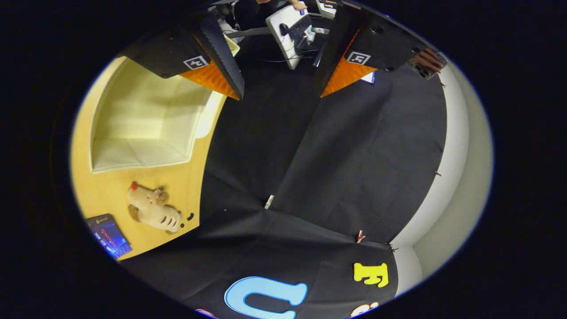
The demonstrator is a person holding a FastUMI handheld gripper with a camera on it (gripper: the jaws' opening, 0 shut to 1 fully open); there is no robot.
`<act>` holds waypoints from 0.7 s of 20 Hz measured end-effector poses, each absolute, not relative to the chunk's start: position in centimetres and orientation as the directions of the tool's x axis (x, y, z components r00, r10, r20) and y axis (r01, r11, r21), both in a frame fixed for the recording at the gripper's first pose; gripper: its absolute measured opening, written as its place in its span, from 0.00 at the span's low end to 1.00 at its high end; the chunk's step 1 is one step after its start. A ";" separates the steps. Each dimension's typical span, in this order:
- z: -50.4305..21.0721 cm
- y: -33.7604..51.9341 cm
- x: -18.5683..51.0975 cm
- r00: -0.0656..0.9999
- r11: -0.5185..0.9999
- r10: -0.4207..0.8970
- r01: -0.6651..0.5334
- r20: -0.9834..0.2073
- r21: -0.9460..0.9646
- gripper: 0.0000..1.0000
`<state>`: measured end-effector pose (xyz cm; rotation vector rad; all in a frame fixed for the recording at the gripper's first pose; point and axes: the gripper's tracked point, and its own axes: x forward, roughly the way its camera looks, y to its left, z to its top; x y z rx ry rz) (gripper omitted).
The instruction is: Open the storage box then place both shoes into the box .Put the left shoe in first, then the right shoe, with the right side of both shoes facing outward in a uniform manner.
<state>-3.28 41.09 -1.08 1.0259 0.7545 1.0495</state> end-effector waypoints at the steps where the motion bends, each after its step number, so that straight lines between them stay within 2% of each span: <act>1: -1.2 39.8 -3.0 0.372 0.181 0.927 -0.345 -0.043 0.921 0.96; 3: -1.6 36.9 -2.5 0.435 0.251 0.898 -0.371 -0.072 0.894 0.96; 8: -4.5 26.9 -1.8 0.571 0.443 0.798 -0.339 -0.193 0.830 0.96; 14: -8.6 12.5 -2.2 0.723 0.647 0.598 -0.180 -0.347 0.741 0.97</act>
